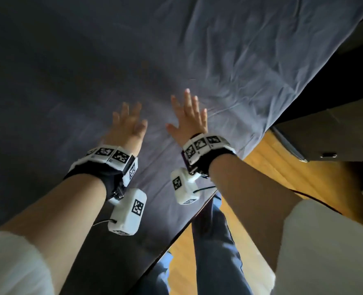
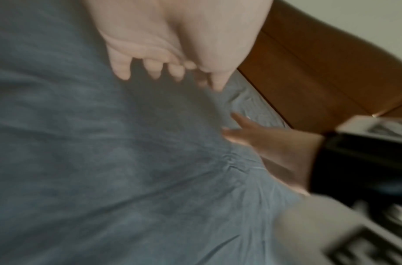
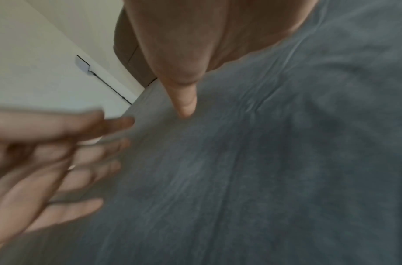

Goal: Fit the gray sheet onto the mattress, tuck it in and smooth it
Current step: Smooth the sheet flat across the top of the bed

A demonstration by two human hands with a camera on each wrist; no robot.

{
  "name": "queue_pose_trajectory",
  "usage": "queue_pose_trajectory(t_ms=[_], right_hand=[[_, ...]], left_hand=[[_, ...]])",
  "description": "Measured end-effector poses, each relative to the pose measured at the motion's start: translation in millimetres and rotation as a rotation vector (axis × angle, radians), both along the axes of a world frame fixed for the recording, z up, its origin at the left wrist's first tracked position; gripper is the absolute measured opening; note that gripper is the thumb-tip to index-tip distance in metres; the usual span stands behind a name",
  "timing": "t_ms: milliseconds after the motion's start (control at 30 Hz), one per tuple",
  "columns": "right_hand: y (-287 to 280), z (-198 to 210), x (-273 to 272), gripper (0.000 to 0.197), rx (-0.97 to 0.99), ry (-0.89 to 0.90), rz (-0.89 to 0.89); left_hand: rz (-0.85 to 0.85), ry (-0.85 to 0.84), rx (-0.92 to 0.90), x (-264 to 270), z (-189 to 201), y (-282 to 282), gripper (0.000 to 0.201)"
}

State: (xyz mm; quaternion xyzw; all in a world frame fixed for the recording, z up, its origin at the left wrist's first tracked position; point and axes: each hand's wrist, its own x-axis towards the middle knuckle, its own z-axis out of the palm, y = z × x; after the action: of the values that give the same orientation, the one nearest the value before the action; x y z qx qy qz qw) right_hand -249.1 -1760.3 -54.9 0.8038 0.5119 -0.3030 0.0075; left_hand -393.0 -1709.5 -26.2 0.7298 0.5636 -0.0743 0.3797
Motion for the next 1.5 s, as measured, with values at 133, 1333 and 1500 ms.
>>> queue_pose_trajectory(t_ms=[133, 1333, 1500], right_hand=[[16.3, -33.6, 25.6, 0.074, -0.011, 0.005, 0.143], [-29.0, -4.8, 282.8, 0.065, -0.209, -0.231, -0.268], [85.8, -10.2, 234.9, 0.068, -0.012, -0.090, 0.059]], left_hand=[[0.048, 0.051, 0.044, 29.5, -26.1, -4.4, 0.052], [-0.107, 0.527, -0.383, 150.9, -24.4, 74.7, 0.054], [0.335, 0.138, -0.319, 157.8, -14.9, 119.8, 0.038]])
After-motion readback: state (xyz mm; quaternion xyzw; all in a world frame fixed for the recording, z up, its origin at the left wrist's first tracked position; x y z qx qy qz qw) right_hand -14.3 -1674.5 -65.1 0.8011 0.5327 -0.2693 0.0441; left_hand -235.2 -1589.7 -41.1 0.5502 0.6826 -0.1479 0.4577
